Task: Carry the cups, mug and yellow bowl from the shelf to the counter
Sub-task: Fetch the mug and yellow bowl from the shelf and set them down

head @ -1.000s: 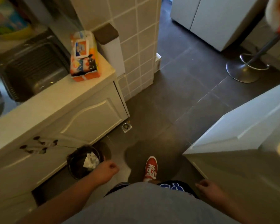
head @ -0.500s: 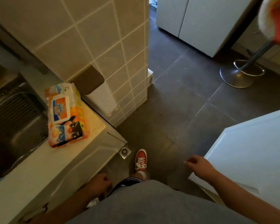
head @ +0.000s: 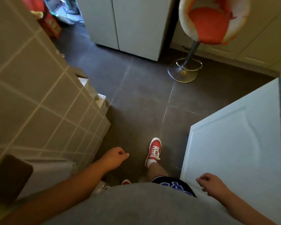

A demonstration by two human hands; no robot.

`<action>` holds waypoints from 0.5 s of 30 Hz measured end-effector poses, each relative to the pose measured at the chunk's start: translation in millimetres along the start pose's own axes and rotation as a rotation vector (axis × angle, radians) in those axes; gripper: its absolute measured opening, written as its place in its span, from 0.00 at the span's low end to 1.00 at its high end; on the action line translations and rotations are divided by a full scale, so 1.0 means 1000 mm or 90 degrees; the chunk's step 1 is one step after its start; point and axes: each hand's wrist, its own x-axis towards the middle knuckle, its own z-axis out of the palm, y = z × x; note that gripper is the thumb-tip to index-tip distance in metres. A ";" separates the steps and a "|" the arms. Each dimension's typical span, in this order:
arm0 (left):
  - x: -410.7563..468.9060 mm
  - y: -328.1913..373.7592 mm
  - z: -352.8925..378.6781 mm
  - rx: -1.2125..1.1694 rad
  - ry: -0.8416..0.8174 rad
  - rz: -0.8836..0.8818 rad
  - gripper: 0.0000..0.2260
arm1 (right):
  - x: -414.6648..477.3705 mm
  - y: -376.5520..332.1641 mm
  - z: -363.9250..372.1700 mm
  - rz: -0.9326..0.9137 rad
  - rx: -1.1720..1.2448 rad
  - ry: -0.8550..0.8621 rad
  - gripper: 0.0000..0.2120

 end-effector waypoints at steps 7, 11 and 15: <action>0.074 0.074 -0.046 0.048 0.004 -0.017 0.06 | 0.088 -0.048 -0.063 0.027 0.026 -0.011 0.09; 0.093 0.085 -0.067 0.038 0.028 -0.059 0.05 | 0.130 -0.116 -0.110 -0.027 -0.006 -0.015 0.09; 0.103 0.086 -0.089 0.006 0.044 -0.103 0.05 | 0.163 -0.202 -0.146 -0.101 -0.032 -0.033 0.09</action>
